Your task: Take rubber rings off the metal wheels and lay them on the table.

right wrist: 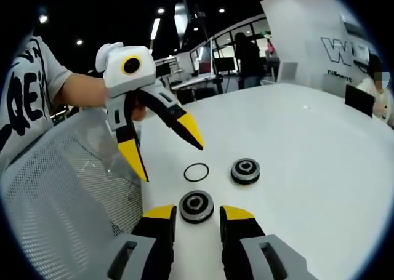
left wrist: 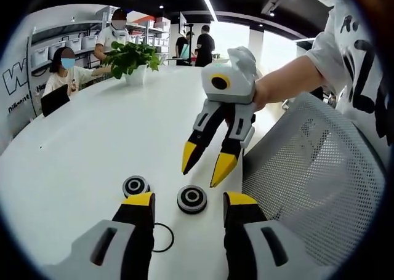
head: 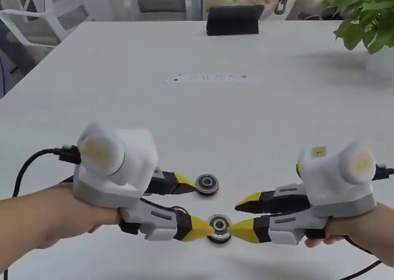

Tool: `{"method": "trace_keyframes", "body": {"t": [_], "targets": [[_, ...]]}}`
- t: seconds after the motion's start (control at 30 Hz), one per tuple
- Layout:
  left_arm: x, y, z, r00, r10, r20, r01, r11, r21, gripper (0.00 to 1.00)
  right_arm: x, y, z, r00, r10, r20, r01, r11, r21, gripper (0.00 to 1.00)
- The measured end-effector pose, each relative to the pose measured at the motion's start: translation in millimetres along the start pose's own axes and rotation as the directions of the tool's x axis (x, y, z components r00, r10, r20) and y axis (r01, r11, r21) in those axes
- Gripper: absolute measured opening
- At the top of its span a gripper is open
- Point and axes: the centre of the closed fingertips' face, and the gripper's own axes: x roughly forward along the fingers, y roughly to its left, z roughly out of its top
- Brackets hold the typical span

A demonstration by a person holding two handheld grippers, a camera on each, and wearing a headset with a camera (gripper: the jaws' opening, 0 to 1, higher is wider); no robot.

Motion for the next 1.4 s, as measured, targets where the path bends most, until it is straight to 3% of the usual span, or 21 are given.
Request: {"method": "trace_keyframes", "body": {"t": [0.57, 1.4], "targets": [[23.7, -7.5, -12.7, 0.9983, -0.037, -0.045, 0.037, 0.999, 0.005, 0.33, 10.4, -0.3, -20.0, 0.9997, -0.007, -0.025, 0.007, 1.000, -0.002, 0.22], [39.8, -7.8, -21.4, 0.9977, -0.033, -0.058, 0.034, 0.999, 0.011, 0.15, 16.6, -0.8, -21.2, 0.9999, -0.010, -0.006, 0.010, 1.000, -0.007, 0.15]]}}
